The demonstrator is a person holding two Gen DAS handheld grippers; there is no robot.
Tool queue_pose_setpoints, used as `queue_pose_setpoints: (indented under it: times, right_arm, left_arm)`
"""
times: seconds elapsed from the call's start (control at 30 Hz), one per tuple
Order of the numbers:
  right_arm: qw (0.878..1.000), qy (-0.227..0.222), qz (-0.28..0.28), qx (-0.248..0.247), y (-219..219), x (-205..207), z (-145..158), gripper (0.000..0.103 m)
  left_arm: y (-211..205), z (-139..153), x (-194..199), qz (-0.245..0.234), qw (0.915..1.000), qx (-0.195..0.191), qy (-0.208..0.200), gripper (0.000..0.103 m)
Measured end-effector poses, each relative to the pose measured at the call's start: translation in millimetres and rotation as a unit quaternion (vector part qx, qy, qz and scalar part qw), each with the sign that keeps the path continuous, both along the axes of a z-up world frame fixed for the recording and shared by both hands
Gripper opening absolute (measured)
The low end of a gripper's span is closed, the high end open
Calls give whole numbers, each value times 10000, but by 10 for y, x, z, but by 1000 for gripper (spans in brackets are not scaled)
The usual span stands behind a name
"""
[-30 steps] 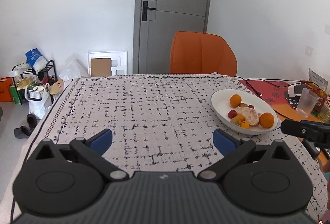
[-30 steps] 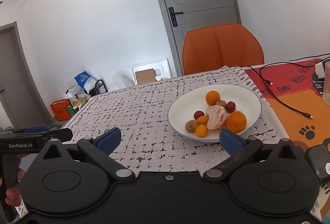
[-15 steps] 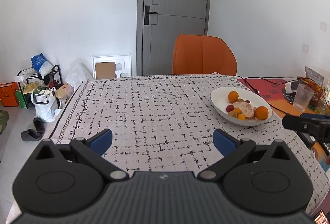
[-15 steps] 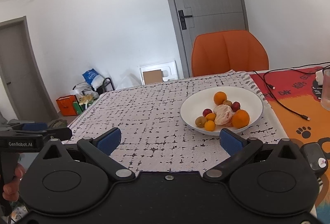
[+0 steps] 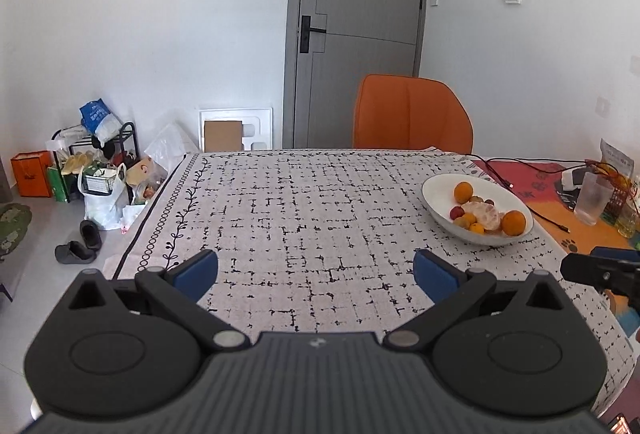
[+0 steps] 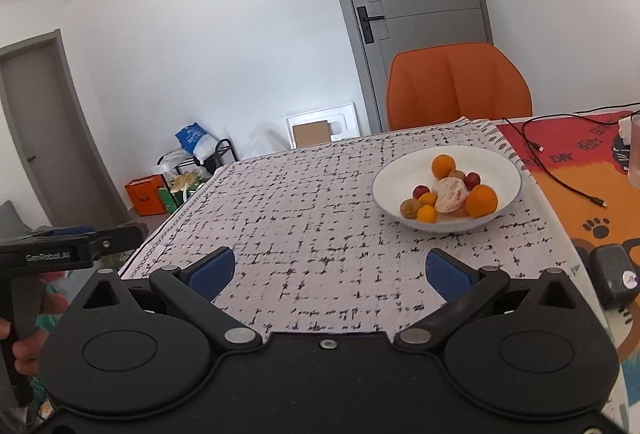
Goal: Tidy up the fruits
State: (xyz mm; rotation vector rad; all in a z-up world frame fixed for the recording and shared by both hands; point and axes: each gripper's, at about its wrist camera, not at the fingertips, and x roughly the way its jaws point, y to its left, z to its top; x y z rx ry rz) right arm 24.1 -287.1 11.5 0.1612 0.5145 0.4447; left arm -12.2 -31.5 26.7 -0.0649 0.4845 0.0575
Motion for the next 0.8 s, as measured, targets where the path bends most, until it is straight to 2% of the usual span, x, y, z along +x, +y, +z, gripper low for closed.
queue_pose_setpoints:
  times: [0.13, 0.8]
  right_arm:
    - [9999, -22, 59, -133, 47, -47, -9, 103]
    - [10000, -26, 49, -54, -5, -44, -18, 103]
  left_arm:
    - [-22, -29, -34, -57, 10000, 7, 28, 103]
    - [-81, -74, -48, -182, 9998, 28, 102, 103]
